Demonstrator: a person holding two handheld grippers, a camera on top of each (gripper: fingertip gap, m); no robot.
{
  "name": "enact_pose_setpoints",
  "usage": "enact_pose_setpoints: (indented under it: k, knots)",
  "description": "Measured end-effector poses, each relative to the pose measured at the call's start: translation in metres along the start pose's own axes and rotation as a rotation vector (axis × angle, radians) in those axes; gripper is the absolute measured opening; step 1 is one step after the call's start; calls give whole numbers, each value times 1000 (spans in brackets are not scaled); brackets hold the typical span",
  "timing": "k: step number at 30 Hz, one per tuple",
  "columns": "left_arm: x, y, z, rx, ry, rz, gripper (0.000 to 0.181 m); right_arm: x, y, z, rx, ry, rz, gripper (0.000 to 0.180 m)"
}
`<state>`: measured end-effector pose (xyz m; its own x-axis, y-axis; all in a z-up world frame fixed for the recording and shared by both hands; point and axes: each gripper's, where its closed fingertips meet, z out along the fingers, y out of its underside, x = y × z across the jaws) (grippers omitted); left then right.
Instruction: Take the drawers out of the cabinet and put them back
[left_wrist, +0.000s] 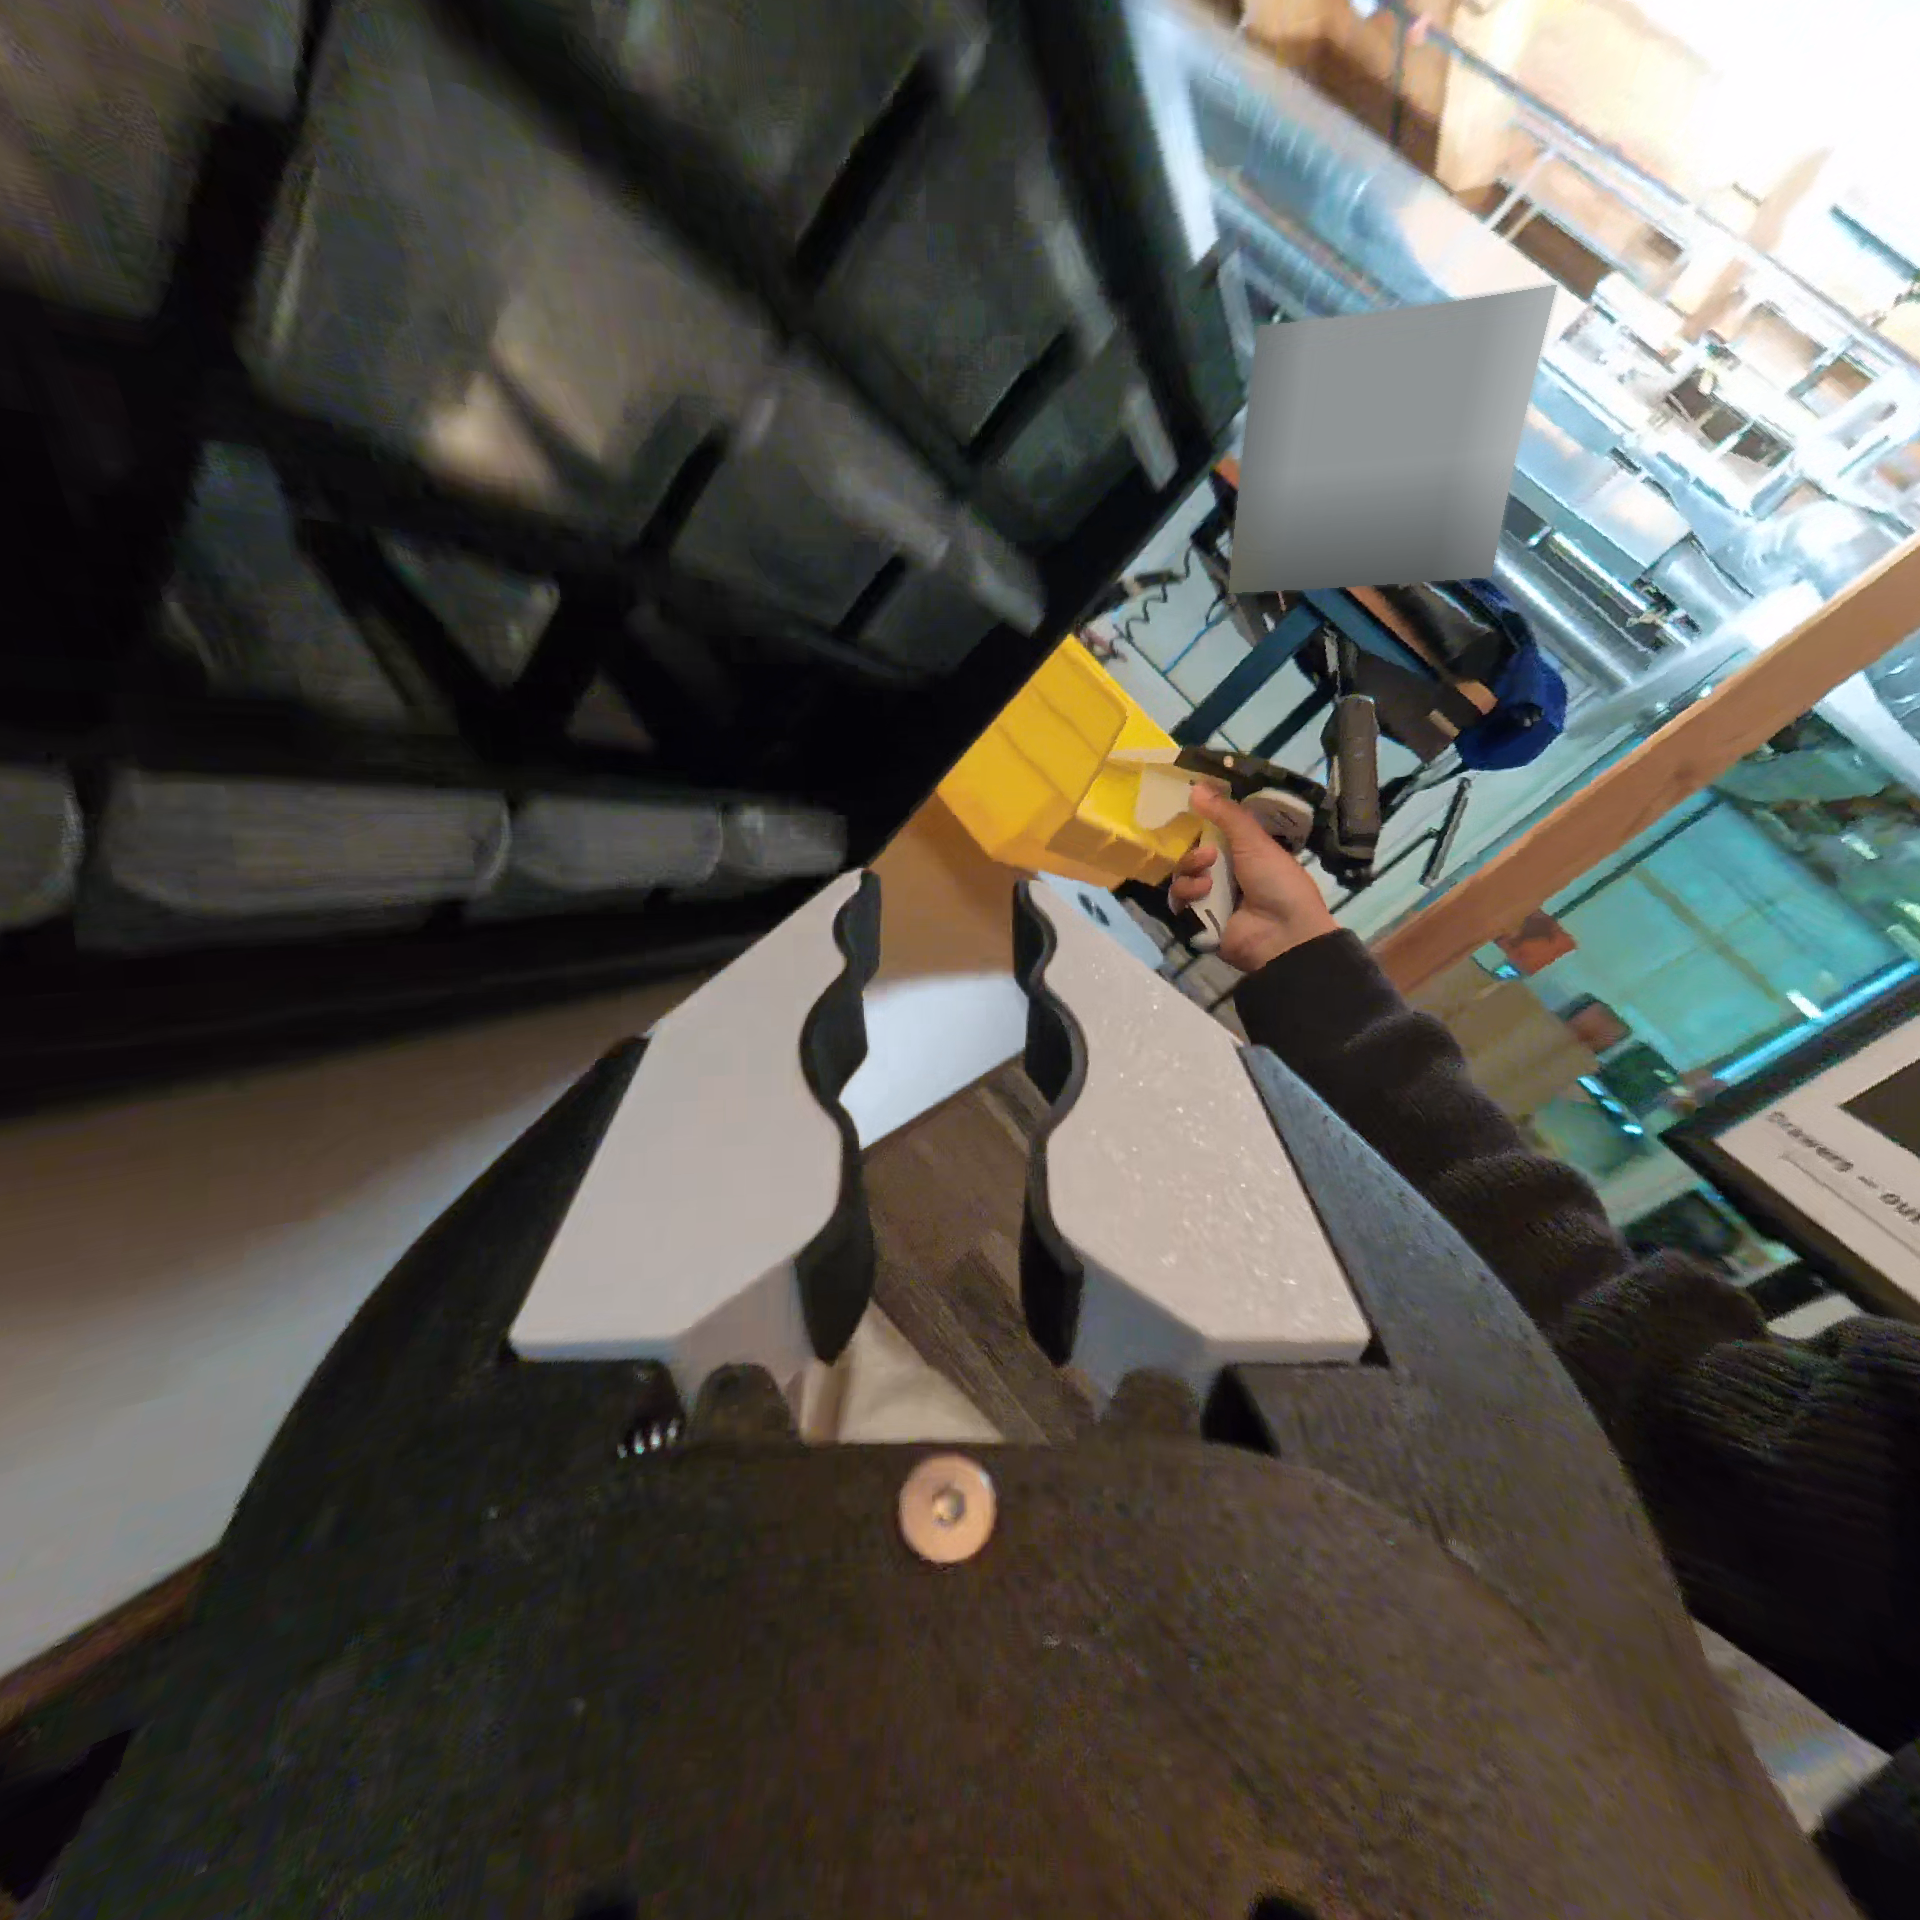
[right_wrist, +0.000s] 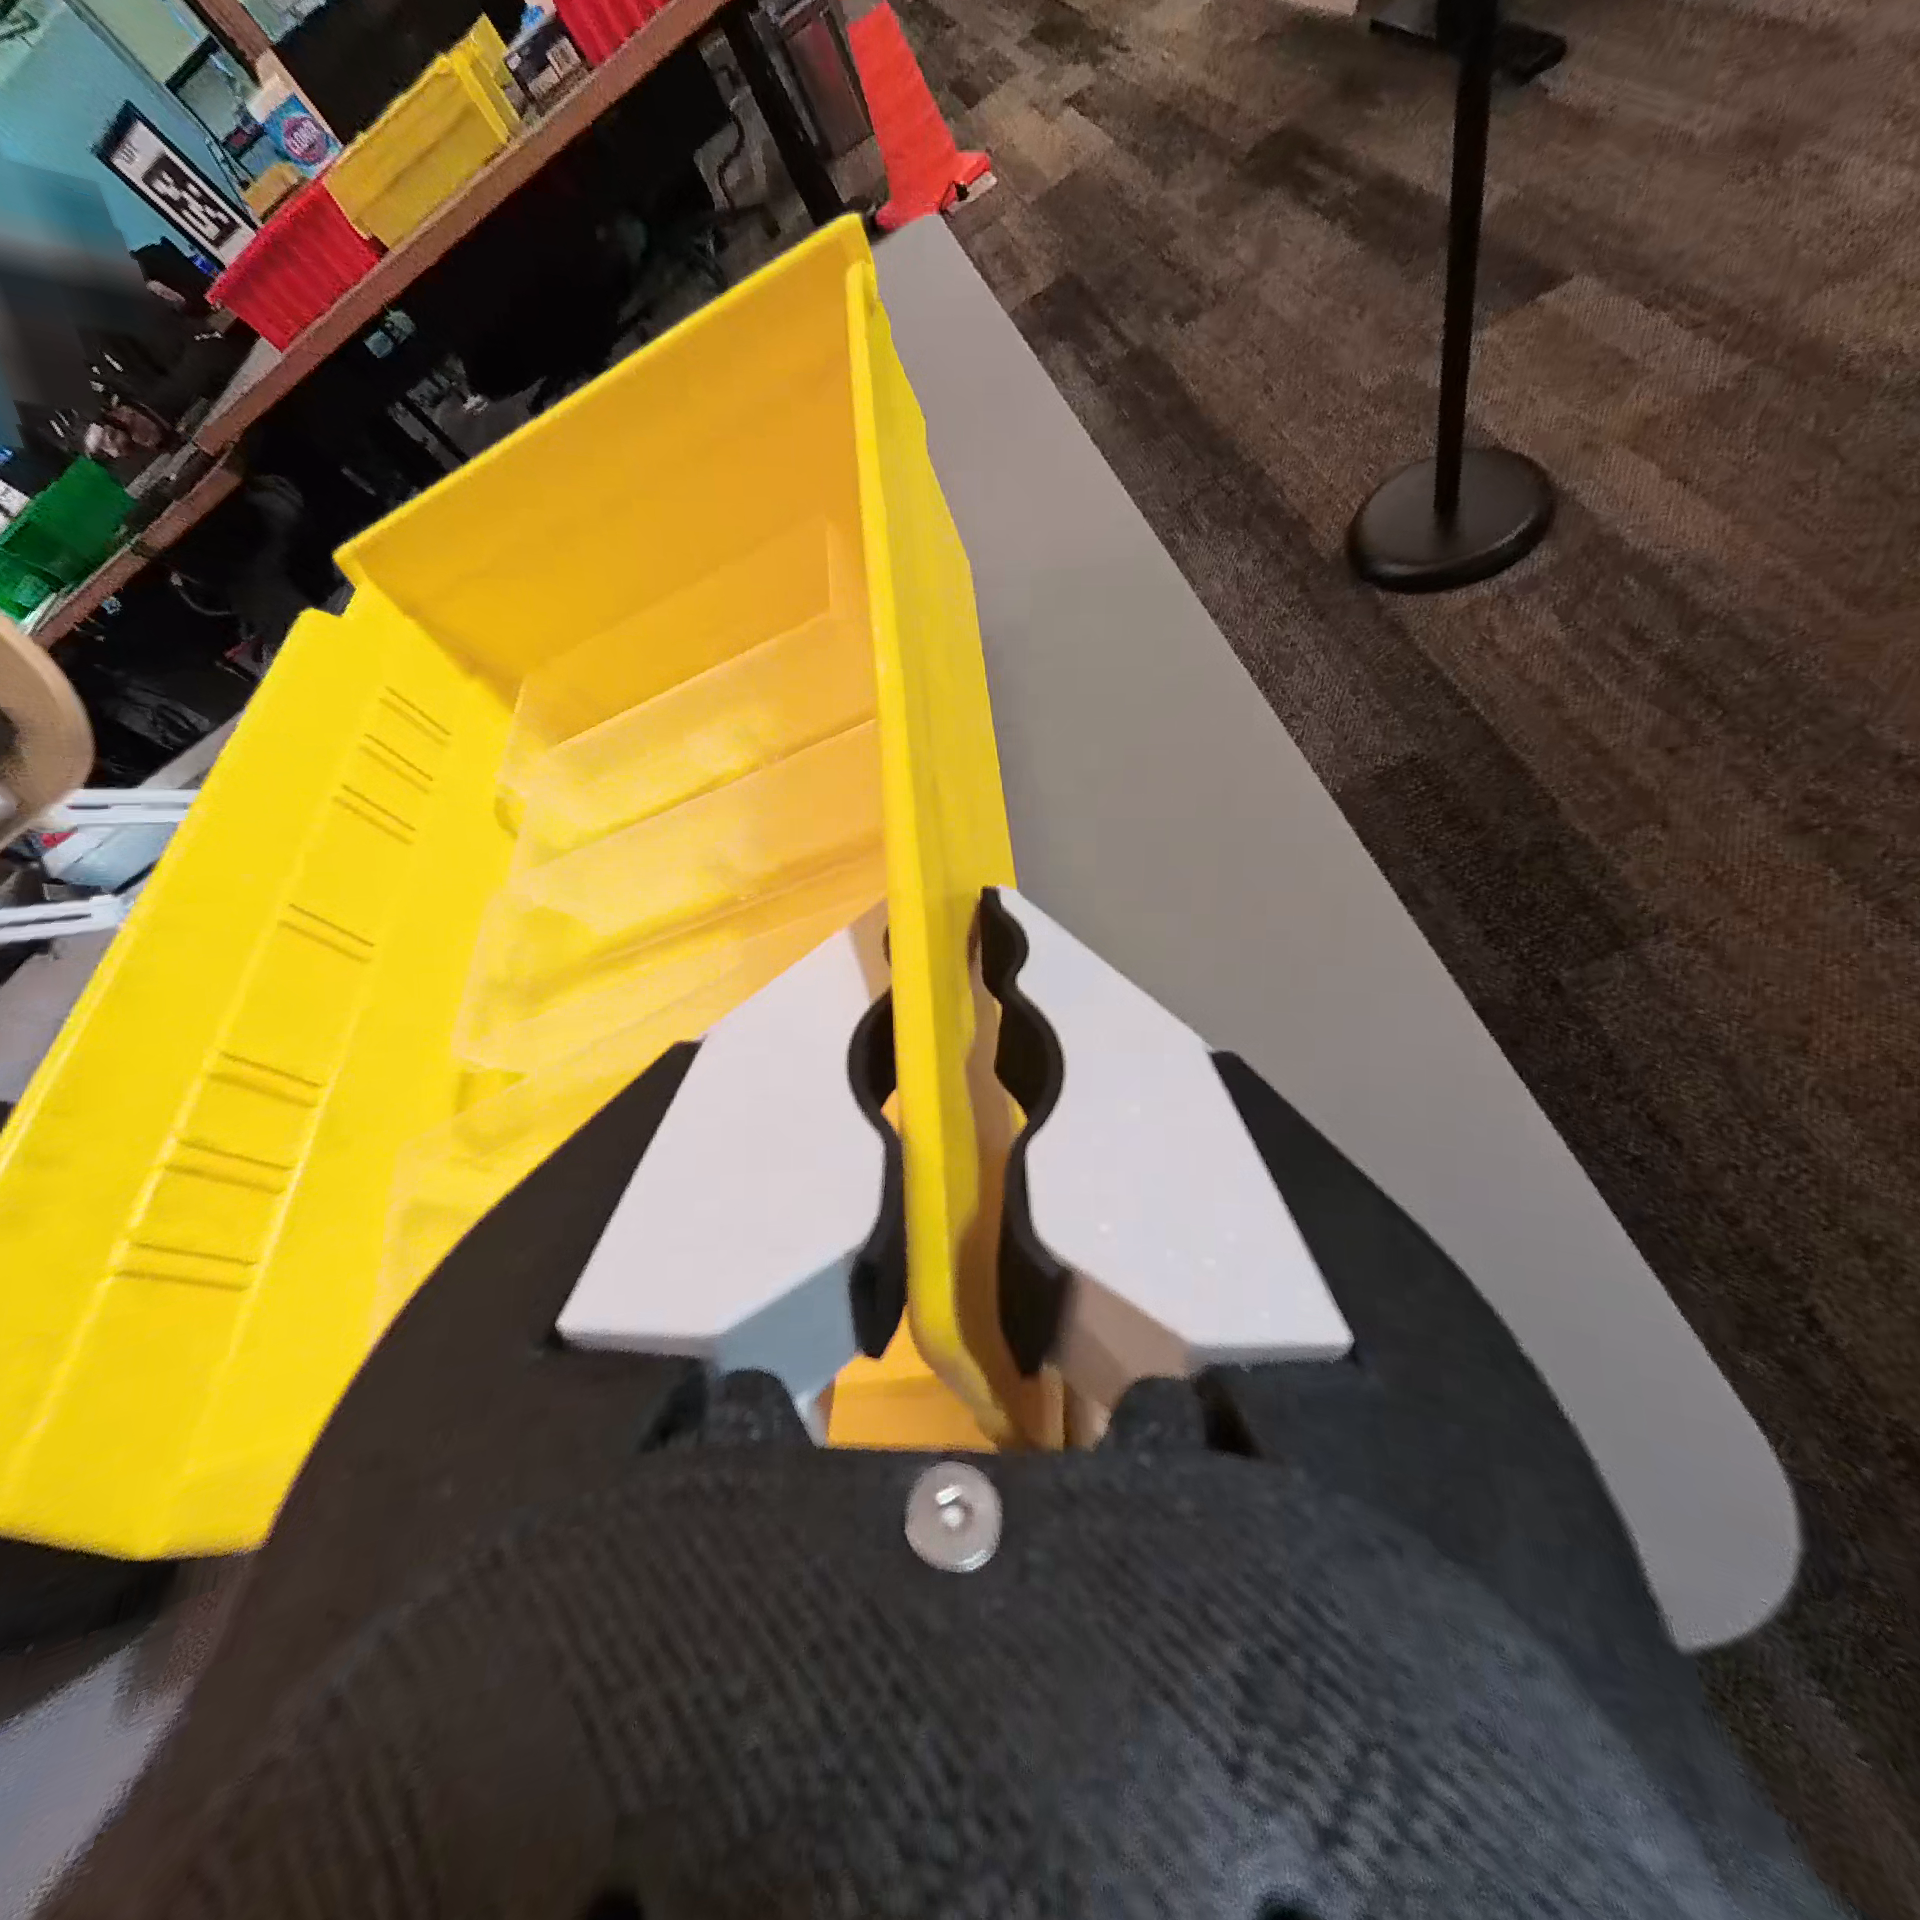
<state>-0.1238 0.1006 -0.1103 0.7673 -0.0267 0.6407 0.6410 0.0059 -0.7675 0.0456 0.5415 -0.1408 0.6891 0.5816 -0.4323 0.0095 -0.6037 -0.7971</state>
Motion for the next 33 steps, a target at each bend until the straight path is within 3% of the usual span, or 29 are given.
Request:
enact_pose_setpoints:
  k: [1,3,5,9,11,13,17,21,25,28,30,32,33]
  knots:
    - [5,-12,-4,39,-5,45,23,-3,-5,-5,14,-1,-4,8]
    - [10,-50,-14,138,-45,137,22,-9,-15,-18,47,-8,8,8]
    - [13,-111,-36,266,-98,230,22,-15,-25,-31,77,-23,30,8]
    - [2,-251,-120,518,-313,458,27,-32,-43,-60,124,-40,43,8]
    - [-19,-295,-168,544,-458,541,32,-43,-52,-72,137,-40,33,8]
    - [-59,-313,-204,423,-626,628,36,-58,-59,-80,142,-58,11,8]
    - [-173,-285,-273,-30,-1038,574,50,-107,-69,-94,117,-145,-45,7]
    - [-221,-230,-269,-215,-986,433,68,-177,-71,-105,53,-258,-155,6]
    - [-263,-197,-271,-369,-1111,447,79,-242,-84,-115,6,-404,-204,5]
    - [-285,-179,-269,-420,-1174,455,73,-289,-100,-131,-2,-502,-243,5]
    - [-297,-174,-273,-453,-1240,501,54,-324,-106,-140,-1,-563,-274,5]
    - [-300,-192,-285,-431,-1356,653,12,-362,-104,-147,-15,-628,-307,5]
    - [-300,-192,-284,-449,-1340,688,11,-382,-100,-150,-29,-662,-323,5]
